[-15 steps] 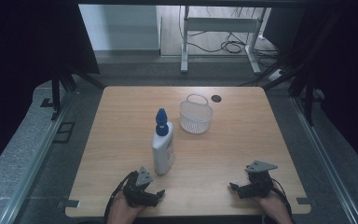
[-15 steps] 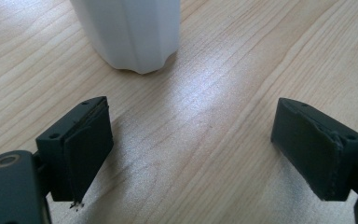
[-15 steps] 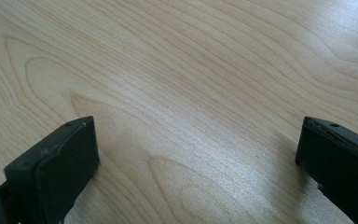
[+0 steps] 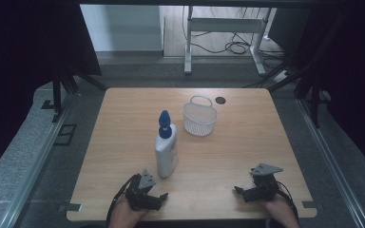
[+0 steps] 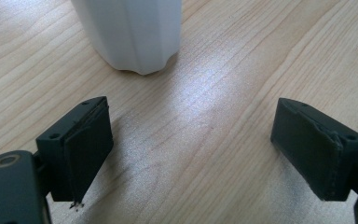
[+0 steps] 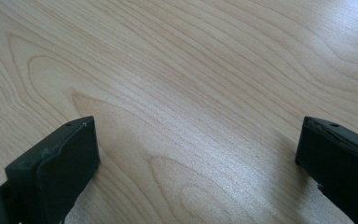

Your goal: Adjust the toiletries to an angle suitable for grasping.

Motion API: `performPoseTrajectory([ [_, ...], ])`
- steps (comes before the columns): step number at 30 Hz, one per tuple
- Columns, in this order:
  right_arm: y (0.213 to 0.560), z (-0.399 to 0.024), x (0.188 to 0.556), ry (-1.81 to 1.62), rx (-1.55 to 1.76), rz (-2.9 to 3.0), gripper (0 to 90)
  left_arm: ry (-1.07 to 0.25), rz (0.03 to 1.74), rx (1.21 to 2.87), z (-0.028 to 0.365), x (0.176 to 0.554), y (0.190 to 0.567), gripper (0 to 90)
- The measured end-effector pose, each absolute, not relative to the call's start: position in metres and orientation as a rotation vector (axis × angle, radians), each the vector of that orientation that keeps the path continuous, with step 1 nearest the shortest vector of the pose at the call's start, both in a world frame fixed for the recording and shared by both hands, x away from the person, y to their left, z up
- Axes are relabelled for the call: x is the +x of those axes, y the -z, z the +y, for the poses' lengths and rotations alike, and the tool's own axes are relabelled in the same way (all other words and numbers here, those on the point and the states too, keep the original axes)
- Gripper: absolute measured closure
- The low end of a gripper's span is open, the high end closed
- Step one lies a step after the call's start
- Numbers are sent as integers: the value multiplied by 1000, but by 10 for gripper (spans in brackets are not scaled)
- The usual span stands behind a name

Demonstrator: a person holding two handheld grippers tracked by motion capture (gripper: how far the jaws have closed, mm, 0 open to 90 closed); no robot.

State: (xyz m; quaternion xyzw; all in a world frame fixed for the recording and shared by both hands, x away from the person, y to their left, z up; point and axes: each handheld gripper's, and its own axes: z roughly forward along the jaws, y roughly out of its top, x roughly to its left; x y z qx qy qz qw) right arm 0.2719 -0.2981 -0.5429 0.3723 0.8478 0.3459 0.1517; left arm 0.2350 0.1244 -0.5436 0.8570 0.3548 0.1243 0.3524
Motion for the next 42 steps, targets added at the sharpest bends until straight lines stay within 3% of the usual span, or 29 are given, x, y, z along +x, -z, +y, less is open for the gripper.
performPoseTrajectory([
  [29, 543, -298, 272, -993, 1069, 2433, 0, -338, 983, 2291, 119, 235, 532, 156],
  [42, 543, -298, 272, -993, 1069, 2433, 0, -321, 1005, 2294, 131, 240, 527, 395],
])
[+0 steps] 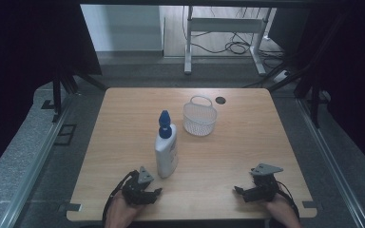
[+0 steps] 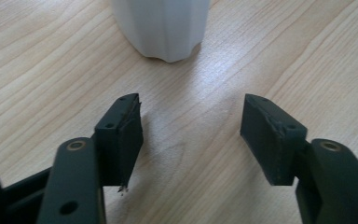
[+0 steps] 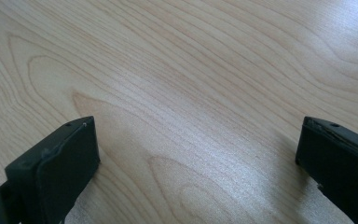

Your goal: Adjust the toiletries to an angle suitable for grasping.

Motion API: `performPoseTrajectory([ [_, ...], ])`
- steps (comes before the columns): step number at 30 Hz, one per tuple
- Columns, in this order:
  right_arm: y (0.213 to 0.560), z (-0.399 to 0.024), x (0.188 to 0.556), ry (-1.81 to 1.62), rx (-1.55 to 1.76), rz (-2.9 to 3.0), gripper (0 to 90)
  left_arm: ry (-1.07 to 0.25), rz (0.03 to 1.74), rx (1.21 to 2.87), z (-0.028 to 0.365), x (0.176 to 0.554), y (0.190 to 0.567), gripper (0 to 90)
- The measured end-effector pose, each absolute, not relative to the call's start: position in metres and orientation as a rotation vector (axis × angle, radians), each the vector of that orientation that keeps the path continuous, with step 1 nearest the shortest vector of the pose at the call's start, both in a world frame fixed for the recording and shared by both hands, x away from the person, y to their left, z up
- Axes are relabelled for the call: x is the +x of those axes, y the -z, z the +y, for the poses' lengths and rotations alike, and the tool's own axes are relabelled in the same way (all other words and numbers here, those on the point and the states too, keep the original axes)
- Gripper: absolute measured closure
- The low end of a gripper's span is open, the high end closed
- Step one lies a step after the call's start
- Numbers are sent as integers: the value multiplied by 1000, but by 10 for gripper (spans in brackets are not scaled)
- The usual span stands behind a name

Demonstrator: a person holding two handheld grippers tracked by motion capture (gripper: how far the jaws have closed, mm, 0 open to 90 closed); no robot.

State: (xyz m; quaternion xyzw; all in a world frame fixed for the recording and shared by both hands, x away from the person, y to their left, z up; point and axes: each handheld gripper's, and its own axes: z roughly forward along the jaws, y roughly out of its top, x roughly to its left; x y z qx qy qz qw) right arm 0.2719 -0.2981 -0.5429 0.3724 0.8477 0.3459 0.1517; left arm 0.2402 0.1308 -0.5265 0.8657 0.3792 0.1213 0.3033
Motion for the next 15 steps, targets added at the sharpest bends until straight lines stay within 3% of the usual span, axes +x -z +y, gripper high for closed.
performPoseTrajectory([
  [15, 543, -298, 272, -994, 1065, 2435, 0, -324, 1008, 2201, 138, 252, 522, 622],
])
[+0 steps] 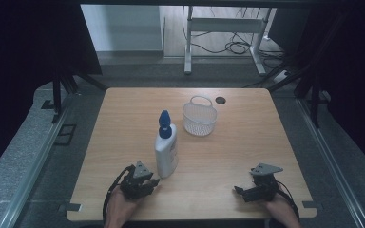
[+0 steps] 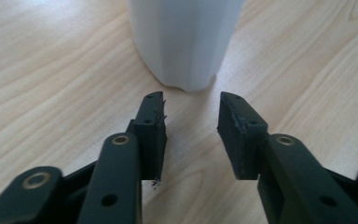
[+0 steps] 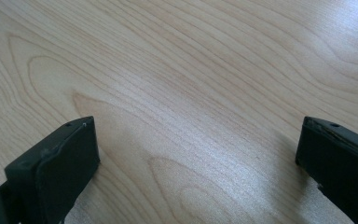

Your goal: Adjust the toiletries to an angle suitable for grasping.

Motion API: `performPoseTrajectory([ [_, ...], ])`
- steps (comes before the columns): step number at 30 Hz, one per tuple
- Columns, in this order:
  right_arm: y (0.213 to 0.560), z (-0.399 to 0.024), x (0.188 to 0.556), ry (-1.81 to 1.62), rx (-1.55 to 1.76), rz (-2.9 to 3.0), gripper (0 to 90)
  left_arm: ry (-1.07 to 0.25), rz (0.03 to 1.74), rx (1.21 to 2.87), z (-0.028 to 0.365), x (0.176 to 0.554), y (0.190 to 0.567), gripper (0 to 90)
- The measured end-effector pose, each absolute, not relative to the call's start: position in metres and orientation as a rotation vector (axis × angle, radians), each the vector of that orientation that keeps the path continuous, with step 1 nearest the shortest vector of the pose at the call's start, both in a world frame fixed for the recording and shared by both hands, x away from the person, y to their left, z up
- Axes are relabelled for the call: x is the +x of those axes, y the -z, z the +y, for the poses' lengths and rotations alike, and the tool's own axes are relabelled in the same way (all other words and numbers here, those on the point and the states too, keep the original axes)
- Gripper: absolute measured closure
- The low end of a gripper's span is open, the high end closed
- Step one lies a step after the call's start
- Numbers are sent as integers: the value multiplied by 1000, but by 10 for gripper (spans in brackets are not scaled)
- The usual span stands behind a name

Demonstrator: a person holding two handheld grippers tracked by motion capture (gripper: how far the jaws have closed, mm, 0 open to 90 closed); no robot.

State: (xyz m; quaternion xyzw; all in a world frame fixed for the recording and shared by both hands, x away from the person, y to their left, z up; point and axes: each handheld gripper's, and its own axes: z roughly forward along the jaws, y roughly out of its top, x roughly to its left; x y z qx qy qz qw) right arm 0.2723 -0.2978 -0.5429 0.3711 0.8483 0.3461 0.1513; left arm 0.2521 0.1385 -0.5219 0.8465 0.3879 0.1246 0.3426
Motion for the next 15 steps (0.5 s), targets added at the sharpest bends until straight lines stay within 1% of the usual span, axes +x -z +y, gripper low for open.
performPoseTrajectory([
  [2, 543, -298, 272, -993, 1066, 2435, 0, -323, 1009, 2188, 141, 255, 522, 631],
  [5, 543, -298, 272, -992, 1066, 2435, 0, -314, 1026, 2164, 145, 261, 522, 667],
  [6, 543, -298, 273, -992, 1064, 2435, 0, -314, 1036, 2153, 146, 262, 522, 693],
  [7, 543, -298, 273, -992, 1064, 2435, 0, -309, 1037, 2151, 148, 264, 522, 693],
  [15, 543, -297, 273, -993, 1069, 2434, 0, -302, 1052, 2139, 152, 276, 524, 839],
])
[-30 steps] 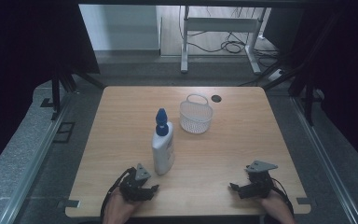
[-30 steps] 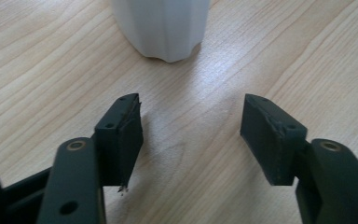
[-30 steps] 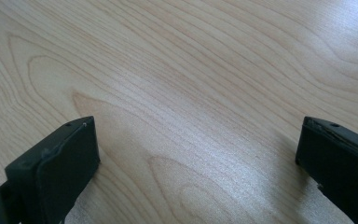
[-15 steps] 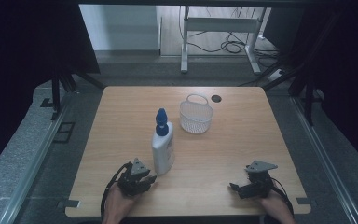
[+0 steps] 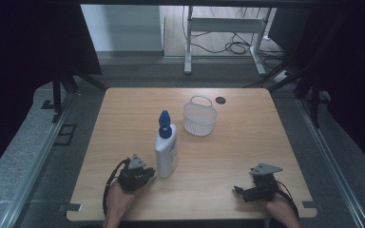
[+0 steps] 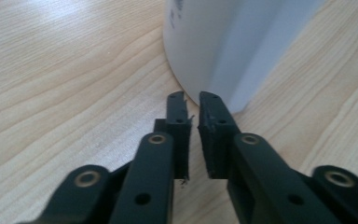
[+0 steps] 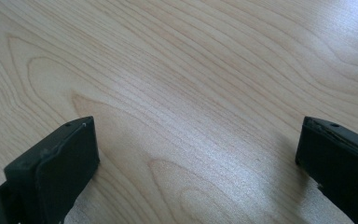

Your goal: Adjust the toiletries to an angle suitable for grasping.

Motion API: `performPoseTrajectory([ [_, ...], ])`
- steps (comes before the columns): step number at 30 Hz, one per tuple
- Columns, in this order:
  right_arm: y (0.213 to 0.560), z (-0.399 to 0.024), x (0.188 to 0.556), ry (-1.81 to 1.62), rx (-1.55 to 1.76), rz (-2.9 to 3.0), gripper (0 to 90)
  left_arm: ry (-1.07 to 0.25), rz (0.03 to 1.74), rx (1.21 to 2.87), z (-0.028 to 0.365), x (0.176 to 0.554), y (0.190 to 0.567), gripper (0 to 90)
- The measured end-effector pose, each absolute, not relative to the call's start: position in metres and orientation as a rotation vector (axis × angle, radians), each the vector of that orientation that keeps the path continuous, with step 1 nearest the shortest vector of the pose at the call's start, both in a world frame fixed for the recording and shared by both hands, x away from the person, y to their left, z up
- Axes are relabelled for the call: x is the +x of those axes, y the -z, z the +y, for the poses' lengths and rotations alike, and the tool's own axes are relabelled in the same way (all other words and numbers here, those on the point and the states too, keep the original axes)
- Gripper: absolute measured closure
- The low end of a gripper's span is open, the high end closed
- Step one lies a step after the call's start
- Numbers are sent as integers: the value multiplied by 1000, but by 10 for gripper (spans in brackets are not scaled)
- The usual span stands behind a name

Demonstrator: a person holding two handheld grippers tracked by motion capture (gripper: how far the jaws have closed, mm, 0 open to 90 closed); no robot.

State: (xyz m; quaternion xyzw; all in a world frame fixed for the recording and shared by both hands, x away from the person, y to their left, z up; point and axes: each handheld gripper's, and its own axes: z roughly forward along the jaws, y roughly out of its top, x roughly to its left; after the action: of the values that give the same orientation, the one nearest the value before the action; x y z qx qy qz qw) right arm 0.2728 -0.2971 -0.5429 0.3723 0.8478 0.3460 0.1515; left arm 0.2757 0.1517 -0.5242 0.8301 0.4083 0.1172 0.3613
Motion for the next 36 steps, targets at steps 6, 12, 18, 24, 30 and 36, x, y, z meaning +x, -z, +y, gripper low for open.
performPoseTrajectory([
  [6, 543, -297, 273, -992, 1068, 2434, 0, -309, 1056, 2143, 150, 286, 527, 890],
  [12, 543, -297, 273, -993, 1068, 2433, 0, -315, 1065, 2127, 147, 298, 531, 891],
  [18, 543, -297, 273, -993, 1069, 2433, 0, -315, 1055, 2116, 143, 309, 534, 891],
  [24, 543, -297, 273, -993, 1069, 2433, 0, -305, 1046, 2114, 139, 318, 539, 891],
  [30, 543, -297, 273, -993, 1069, 2433, 0, -293, 1045, 2094, 139, 324, 541, 891],
  [36, 543, -297, 273, -993, 1069, 2433, 0, -263, 1035, 2081, 138, 326, 542, 891],
])
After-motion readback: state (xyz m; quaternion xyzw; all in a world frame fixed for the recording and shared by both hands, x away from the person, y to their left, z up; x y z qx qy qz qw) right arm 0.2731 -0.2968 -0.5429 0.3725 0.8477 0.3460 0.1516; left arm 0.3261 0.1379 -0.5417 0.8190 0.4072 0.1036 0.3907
